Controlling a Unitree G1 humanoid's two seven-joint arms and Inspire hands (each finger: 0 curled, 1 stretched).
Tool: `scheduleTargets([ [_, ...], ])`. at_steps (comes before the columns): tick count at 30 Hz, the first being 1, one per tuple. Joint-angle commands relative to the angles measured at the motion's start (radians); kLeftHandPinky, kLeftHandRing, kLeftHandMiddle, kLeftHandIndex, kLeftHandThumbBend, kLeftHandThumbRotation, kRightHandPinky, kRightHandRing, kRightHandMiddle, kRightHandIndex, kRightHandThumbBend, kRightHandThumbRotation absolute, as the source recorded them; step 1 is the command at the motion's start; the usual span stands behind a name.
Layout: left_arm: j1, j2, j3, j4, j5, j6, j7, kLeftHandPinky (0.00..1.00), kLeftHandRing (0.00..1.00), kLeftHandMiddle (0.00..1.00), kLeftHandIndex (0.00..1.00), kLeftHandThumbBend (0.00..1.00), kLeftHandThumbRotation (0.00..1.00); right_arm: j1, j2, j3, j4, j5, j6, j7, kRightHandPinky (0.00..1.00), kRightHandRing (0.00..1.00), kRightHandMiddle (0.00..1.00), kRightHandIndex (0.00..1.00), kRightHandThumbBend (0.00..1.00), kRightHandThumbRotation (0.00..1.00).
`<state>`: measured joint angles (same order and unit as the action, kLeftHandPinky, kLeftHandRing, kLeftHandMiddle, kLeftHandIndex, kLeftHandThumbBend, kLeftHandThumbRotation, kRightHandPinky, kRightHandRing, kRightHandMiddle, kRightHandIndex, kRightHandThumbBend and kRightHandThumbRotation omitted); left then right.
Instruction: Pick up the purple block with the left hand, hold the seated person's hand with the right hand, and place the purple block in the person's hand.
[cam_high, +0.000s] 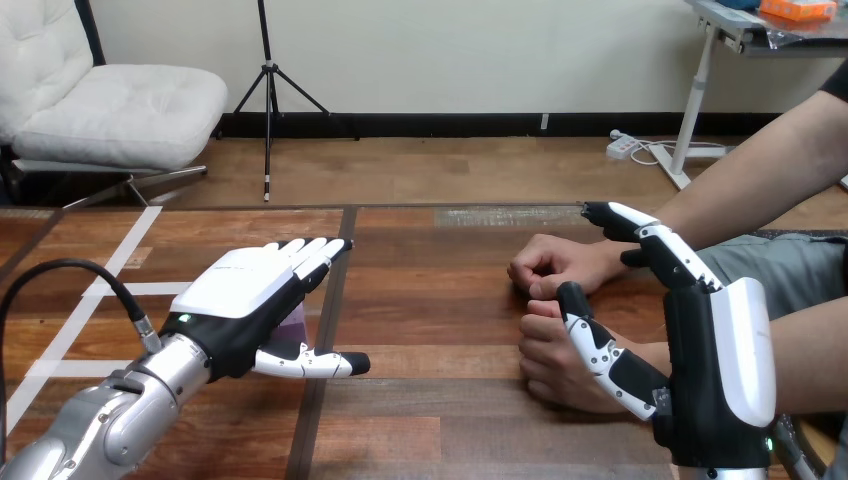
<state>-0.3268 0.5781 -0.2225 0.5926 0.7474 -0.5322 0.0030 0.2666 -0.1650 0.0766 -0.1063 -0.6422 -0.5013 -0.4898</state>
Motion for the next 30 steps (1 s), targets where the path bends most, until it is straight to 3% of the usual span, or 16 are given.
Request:
scheduleTargets([
  [1, -0.093, 0.028, -0.012, 0.025, 0.003, 0.001, 0.034, 1.0, 0.99, 1.0, 1.0, 0.71, 0.69, -0.063, -0.01, -0.01, 0.002, 0.004, 0.0, 0.005, 0.65, 0.74, 0.76, 0.74, 0.37, 0.15],
  [30, -0.167, 0.025, -0.05, 0.166, -0.001, 0.031, 0.056, 1.0, 0.99, 0.99, 1.0, 0.73, 0.7, -0.062, -0.008, -0.017, -0.002, -0.004, 0.007, 0.013, 0.65, 0.74, 0.76, 0.74, 0.37, 0.14],
])
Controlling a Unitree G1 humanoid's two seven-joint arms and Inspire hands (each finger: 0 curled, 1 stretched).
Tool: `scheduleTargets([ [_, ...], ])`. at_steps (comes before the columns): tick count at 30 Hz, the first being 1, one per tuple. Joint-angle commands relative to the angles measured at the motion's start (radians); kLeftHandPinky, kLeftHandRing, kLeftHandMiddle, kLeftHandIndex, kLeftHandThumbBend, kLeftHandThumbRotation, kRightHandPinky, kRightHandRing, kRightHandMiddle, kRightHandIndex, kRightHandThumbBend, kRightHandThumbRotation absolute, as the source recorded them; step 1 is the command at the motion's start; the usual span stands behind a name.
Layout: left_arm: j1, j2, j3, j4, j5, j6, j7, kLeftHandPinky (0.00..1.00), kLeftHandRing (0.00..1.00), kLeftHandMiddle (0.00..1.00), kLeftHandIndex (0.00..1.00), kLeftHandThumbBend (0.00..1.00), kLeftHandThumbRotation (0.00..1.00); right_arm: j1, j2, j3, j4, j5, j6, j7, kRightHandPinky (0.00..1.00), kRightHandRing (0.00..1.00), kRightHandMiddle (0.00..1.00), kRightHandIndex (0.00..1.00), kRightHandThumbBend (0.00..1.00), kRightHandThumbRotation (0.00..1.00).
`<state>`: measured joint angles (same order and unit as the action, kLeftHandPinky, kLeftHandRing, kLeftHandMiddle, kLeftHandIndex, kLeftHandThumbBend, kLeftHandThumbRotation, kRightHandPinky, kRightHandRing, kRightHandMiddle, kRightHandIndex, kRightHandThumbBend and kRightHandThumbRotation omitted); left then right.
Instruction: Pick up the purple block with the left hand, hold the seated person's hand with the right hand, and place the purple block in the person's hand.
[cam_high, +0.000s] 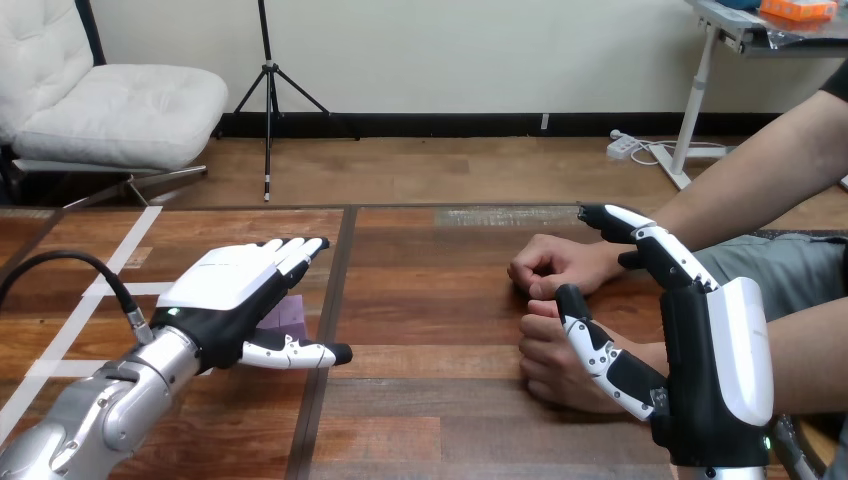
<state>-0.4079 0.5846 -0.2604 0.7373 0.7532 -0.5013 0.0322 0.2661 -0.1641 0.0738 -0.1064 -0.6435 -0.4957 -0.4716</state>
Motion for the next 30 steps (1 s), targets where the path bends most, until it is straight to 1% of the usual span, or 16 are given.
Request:
scheduleTargets([
  [1, -0.087, 0.018, -0.012, 0.024, -0.007, 0.0, 0.028, 1.0, 0.99, 0.99, 1.0, 0.73, 0.7, -0.062, -0.01, -0.014, -0.002, -0.003, 0.001, -0.006, 0.65, 0.74, 0.76, 0.74, 0.37, 0.14],
  [11, -0.107, 0.012, -0.017, 0.072, -0.014, -0.004, 0.035, 1.0, 0.99, 0.98, 0.99, 0.73, 0.67, -0.06, -0.01, -0.015, 0.0, 0.001, 0.003, -0.002, 0.65, 0.74, 0.75, 0.74, 0.37, 0.14],
  [19, -0.119, 0.01, -0.024, 0.104, -0.011, -0.009, 0.05, 0.95, 0.97, 0.97, 0.98, 0.73, 0.67, -0.058, -0.011, -0.015, -0.002, 0.007, 0.004, 0.005, 0.66, 0.74, 0.76, 0.74, 0.37, 0.15],
  [30, -0.132, 0.005, -0.032, 0.131, -0.018, 0.002, 0.041, 0.92, 0.96, 0.97, 0.97, 0.72, 0.66, -0.053, -0.008, -0.016, -0.01, 0.017, 0.008, 0.021, 0.66, 0.75, 0.76, 0.75, 0.36, 0.16],
])
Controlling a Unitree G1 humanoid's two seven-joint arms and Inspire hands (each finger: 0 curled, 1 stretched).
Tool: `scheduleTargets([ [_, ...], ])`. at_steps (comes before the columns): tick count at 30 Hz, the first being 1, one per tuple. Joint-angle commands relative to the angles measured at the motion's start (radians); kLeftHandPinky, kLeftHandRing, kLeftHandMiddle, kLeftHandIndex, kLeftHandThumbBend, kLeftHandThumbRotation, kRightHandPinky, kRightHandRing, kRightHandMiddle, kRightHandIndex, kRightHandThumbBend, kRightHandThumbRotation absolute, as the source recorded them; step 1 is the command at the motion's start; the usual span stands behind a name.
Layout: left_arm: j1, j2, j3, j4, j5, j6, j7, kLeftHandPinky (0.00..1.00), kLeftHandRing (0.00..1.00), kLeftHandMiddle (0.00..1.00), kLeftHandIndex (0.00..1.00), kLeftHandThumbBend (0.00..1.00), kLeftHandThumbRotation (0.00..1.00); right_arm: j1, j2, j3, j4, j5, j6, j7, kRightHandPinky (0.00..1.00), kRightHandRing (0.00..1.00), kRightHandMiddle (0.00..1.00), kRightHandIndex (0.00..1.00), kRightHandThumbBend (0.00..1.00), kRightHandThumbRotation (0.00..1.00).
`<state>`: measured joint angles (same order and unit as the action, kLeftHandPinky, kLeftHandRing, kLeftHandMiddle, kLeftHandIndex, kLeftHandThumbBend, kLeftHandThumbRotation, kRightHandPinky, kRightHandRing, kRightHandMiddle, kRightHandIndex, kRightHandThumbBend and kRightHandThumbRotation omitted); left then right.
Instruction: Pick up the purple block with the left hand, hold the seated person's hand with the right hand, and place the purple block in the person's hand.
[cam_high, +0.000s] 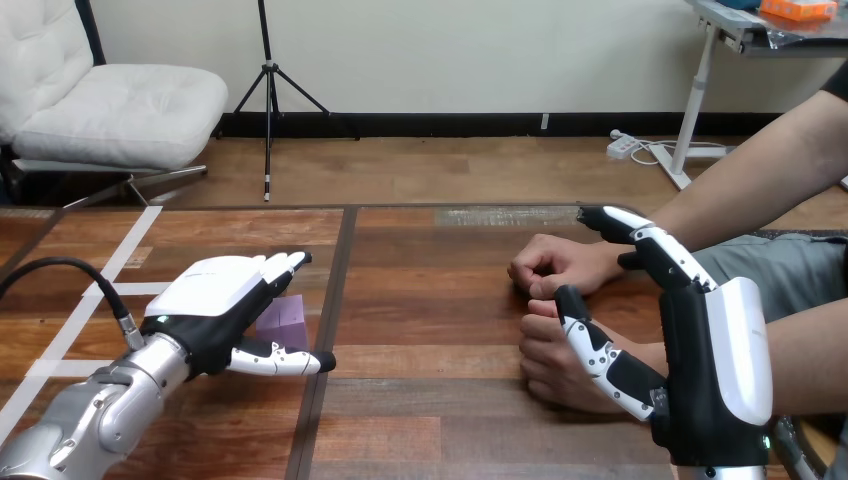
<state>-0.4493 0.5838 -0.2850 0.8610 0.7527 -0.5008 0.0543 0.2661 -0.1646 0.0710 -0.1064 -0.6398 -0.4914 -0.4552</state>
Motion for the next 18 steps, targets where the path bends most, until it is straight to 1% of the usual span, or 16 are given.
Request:
scheduleTargets([
  [1, -0.091, 0.006, -0.009, 0.008, -0.018, 0.002, 0.019, 0.92, 0.96, 0.97, 0.97, 0.72, 0.66, -0.053, -0.007, -0.013, -0.01, 0.014, 0.004, 0.005, 0.66, 0.75, 0.77, 0.75, 0.36, 0.16],
  [4, -0.093, 0.003, -0.007, 0.016, -0.027, 0.002, 0.014, 0.92, 0.96, 0.97, 0.97, 0.72, 0.66, -0.053, -0.008, -0.014, -0.008, 0.012, -0.001, 0.003, 0.66, 0.76, 0.77, 0.75, 0.36, 0.16],
  [10, -0.097, 0.003, -0.017, 0.025, -0.024, 0.008, 0.017, 0.92, 0.96, 0.96, 0.98, 0.72, 0.66, -0.051, -0.007, -0.015, -0.011, 0.01, 0.001, 0.004, 0.67, 0.76, 0.76, 0.75, 0.36, 0.17],
  [18, -0.103, -0.004, -0.023, 0.046, -0.024, 0.003, 0.034, 0.92, 0.96, 0.96, 0.97, 0.73, 0.66, -0.051, -0.009, -0.017, -0.01, 0.001, 0.0, -0.001, 0.66, 0.75, 0.76, 0.75, 0.36, 0.17],
])
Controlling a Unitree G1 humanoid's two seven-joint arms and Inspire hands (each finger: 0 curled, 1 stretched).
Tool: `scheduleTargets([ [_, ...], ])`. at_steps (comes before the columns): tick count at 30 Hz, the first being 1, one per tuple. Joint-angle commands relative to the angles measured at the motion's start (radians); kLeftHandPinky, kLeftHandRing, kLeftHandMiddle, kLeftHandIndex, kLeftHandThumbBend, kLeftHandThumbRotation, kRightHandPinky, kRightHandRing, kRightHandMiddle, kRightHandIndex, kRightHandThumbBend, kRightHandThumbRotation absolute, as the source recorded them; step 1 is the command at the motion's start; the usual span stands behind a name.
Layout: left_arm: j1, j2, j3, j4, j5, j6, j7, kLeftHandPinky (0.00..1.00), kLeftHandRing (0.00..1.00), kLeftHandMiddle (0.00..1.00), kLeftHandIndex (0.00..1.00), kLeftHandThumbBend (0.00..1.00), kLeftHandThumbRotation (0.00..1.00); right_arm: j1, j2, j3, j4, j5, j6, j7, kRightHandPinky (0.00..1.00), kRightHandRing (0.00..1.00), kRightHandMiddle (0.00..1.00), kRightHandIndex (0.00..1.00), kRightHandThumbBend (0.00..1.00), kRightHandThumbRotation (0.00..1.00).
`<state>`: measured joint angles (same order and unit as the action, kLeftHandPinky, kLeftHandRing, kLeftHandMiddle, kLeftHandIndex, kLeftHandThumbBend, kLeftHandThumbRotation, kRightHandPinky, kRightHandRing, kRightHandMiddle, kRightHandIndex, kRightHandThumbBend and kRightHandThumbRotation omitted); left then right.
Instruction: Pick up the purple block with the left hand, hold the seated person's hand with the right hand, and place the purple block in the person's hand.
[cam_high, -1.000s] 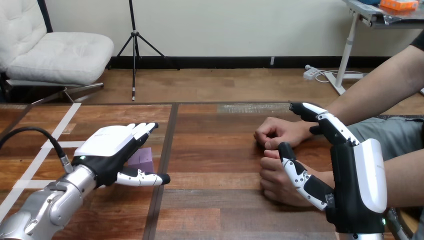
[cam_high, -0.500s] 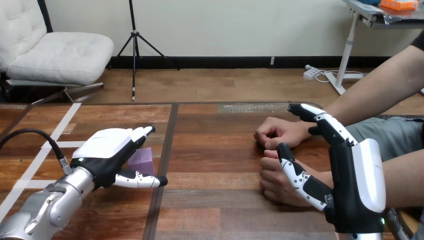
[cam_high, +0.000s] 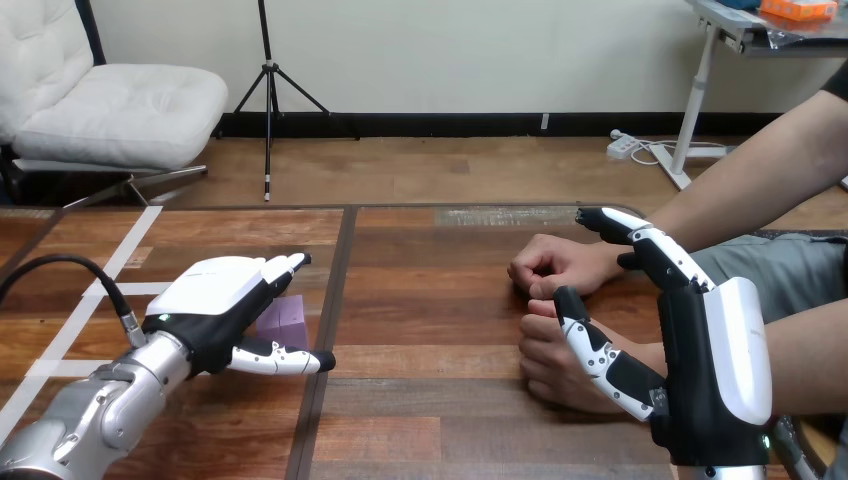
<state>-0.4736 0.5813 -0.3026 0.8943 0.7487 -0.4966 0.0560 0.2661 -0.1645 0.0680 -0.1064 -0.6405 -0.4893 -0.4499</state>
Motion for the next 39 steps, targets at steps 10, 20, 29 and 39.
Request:
scheduleTargets([
  [10, -0.092, -0.013, -0.009, 0.048, -0.024, -0.009, 0.044, 0.93, 0.97, 0.97, 0.97, 0.72, 0.65, -0.049, -0.008, -0.015, -0.014, 0.002, 0.002, -0.001, 0.66, 0.75, 0.76, 0.74, 0.36, 0.17],
  [20, -0.109, -0.025, -0.026, 0.089, -0.009, -0.023, 0.094, 0.95, 0.97, 0.97, 0.97, 0.72, 0.65, -0.048, -0.01, -0.016, -0.015, 0.008, 0.002, 0.008, 0.67, 0.76, 0.76, 0.74, 0.36, 0.17],
  [29, -0.129, -0.034, -0.059, 0.122, 0.007, -0.014, 0.136, 0.97, 0.98, 0.98, 0.98, 0.71, 0.67, -0.045, -0.013, -0.017, -0.018, 0.008, 0.002, 0.017, 0.67, 0.77, 0.77, 0.75, 0.36, 0.19],
  [39, -0.147, -0.044, -0.09, 0.151, 0.012, -0.008, 0.165, 0.98, 0.98, 0.99, 0.99, 0.7, 0.69, -0.041, -0.012, -0.018, -0.023, 0.013, 0.004, 0.023, 0.67, 0.77, 0.77, 0.75, 0.36, 0.18],
])
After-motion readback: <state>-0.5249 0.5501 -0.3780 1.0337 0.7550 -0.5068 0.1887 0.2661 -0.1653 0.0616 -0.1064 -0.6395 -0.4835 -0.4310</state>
